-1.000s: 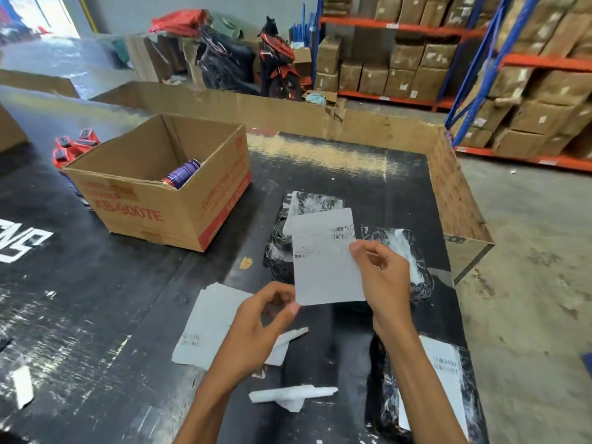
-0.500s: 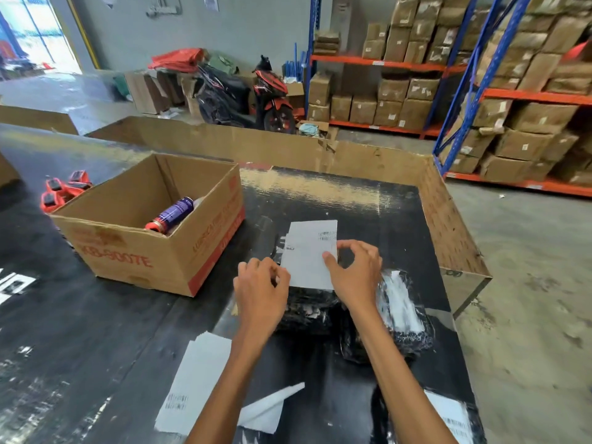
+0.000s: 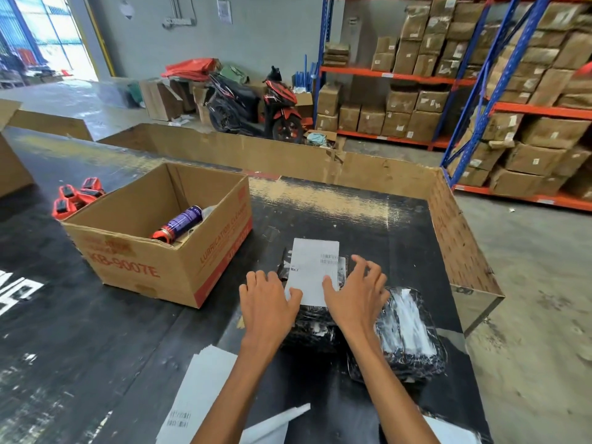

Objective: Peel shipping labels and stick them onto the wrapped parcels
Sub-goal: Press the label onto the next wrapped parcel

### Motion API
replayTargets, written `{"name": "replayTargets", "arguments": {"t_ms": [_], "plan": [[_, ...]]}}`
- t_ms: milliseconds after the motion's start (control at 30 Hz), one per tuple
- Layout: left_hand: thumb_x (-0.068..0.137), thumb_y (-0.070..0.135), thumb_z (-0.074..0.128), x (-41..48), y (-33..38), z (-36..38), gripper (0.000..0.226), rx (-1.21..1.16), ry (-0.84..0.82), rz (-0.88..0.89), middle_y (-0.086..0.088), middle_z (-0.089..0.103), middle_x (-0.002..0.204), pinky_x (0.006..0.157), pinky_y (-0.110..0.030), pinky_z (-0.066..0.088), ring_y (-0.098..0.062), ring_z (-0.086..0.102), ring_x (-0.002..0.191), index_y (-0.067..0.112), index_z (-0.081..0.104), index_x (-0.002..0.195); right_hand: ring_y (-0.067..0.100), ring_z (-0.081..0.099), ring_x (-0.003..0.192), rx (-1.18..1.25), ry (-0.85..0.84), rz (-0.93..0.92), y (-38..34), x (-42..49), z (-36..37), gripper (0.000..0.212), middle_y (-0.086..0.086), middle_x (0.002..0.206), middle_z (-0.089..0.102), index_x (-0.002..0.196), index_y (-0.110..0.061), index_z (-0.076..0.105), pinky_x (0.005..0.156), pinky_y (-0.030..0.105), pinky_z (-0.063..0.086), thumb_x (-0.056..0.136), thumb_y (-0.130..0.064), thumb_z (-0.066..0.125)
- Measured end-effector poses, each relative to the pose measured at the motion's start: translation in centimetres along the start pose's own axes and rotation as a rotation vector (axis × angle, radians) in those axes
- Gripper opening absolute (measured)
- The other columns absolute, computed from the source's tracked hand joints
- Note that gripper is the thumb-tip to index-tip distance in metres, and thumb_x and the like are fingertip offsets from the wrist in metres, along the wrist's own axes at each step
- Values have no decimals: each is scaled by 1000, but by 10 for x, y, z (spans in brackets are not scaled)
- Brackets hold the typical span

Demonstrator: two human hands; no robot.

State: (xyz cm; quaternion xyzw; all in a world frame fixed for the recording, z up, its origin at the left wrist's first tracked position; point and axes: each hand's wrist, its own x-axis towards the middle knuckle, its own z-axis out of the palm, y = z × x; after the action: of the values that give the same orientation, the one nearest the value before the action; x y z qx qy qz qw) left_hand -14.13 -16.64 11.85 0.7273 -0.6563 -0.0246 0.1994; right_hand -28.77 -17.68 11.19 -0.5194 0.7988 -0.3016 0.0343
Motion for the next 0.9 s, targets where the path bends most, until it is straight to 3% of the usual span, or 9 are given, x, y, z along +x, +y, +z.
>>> {"name": "replayTargets", "arguments": {"t_ms": [133, 200, 300, 400, 467, 600, 700, 800, 900], "plan": [[95, 33, 49, 12, -3, -2, 25, -118, 101, 83, -4, 63, 106, 82, -39, 40, -26, 52, 101, 16, 52, 113, 27, 37, 141, -8, 16, -162, -3, 10, -6, 54, 7, 154, 40, 144, -21, 45, 108, 48, 35, 93, -24, 60], [102, 32, 43, 26, -2, 3, 37, -170, 82, 191, -6, 62, 128, 92, -41, 41, -27, 52, 119, 18, 49, 136, 25, 28, 149, -30, -24, -280, -7, 17, -8, 52, 5, 162, 31, 149, -22, 42, 114, 48, 30, 98, -16, 53], [109, 39, 28, 52, 2, 19, 51, -160, -166, 303, -10, 22, 168, 118, -47, 29, -29, 21, 155, 27, 26, 158, 22, 8, 158, -79, -253, -379, -11, 28, -3, 50, 3, 170, 13, 158, -24, 28, 122, 46, 18, 108, -26, 33], [109, 43, 23, 66, 0, 34, 55, -208, -433, 269, -4, -9, 171, 125, -51, 16, -27, -4, 159, 35, 10, 161, 21, -8, 158, -91, -484, -373, -5, 31, 8, 54, 2, 172, -1, 161, -25, 16, 126, 46, 13, 110, -37, 20], [109, 44, 24, 67, -2, 38, 55, -256, -426, 268, -2, -11, 171, 125, -53, 19, -25, -4, 159, 37, 11, 161, 19, -15, 157, -39, -515, -362, 1, 31, 11, 55, 0, 171, -7, 162, -26, 13, 127, 46, 12, 109, -40, 20], [106, 43, 41, 58, -3, 42, 65, -586, -377, 156, 0, -6, 171, 124, -49, 23, -21, 6, 159, 31, 9, 162, 13, -15, 156, 157, -410, -260, 10, 22, 10, 55, -4, 170, -14, 161, -30, 15, 120, 44, 27, 109, -39, 31], [104, 40, 49, 52, -3, 41, 77, -830, -399, 9, 1, 11, 170, 123, -43, 22, -22, 16, 157, 26, 0, 162, 18, -10, 157, 389, -357, -55, 11, 16, 11, 60, -1, 170, -14, 162, -29, 11, 123, 44, 16, 108, -37, 37], [105, 34, 49, 47, -2, 37, 69, -891, -364, -68, 0, 33, 164, 117, -29, 32, -18, 37, 148, 20, 13, 162, 21, 8, 158, 476, -378, 14, 8, 16, 9, 58, 2, 171, 7, 161, -23, 17, 124, 42, 13, 108, -31, 39], [105, 23, 51, 44, 0, 30, 64, -950, -336, -79, 21, 56, 110, 72, -7, 45, 5, 53, 87, 21, 19, 161, 22, 15, 157, 508, -339, 16, -1, 12, 0, 55, 0, 170, 14, 160, -21, 22, 124, 39, 13, 109, -25, 40]]}}
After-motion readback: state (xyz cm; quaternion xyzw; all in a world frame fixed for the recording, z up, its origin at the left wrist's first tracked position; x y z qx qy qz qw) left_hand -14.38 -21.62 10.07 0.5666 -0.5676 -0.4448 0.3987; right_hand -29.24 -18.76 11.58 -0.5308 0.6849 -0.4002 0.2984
